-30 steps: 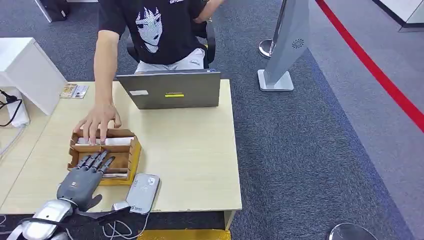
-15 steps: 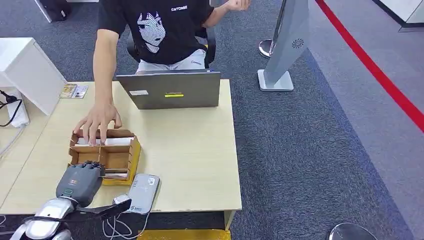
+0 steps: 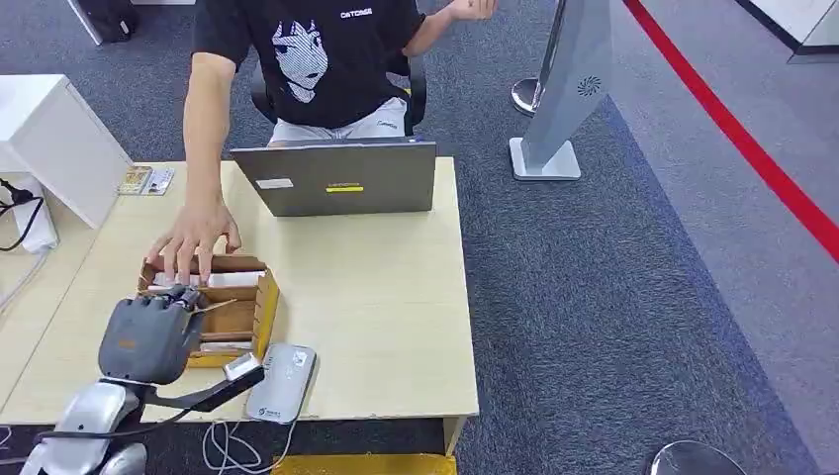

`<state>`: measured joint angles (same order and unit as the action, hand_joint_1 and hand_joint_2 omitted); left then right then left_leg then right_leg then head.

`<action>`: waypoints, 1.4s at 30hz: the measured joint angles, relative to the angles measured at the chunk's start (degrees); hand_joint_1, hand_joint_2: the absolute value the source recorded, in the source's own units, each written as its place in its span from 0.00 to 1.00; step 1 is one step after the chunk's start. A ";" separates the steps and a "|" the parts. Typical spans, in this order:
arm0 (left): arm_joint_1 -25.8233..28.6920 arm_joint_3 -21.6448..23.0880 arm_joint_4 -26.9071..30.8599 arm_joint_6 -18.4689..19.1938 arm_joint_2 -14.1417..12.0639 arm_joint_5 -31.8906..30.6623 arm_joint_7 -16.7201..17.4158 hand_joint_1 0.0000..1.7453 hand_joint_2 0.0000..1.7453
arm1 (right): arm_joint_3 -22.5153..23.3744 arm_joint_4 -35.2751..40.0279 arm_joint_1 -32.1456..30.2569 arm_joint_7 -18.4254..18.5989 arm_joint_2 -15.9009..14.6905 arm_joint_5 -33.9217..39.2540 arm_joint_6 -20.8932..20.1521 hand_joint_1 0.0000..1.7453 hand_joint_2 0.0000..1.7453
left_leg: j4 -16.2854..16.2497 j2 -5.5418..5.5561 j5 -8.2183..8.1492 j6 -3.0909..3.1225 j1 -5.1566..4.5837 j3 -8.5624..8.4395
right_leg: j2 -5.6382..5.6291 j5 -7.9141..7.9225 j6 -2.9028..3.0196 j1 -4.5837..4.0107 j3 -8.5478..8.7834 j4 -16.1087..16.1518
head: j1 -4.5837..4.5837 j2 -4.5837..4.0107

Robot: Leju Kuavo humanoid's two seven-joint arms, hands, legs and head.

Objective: Pass the card to the sensor for recognition and then transmit it.

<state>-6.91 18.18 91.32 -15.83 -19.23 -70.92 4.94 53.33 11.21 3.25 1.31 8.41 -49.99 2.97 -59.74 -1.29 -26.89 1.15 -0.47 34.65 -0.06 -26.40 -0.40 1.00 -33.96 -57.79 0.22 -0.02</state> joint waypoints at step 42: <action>-3.17 -23.91 -1.49 -8.48 -4.37 14.51 -9.11 0.00 1.00 | -0.07 0.00 0.46 -0.11 0.04 -3.96 -0.59 0.00 1.00 | 0.03 -0.01 0.15 -0.23 0.07 0.03 | -0.03 0.08 0.16 -0.08 -0.07 -0.04 | 0.00 0.00</action>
<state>-10.08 -5.73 89.83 -24.31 -23.60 -56.41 -4.18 53.27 11.21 3.71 1.20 8.46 -53.94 2.38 -59.70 -1.30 -26.75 0.92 -0.39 34.68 -0.09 -26.32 -0.24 0.93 -34.03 -57.82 0.22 -0.02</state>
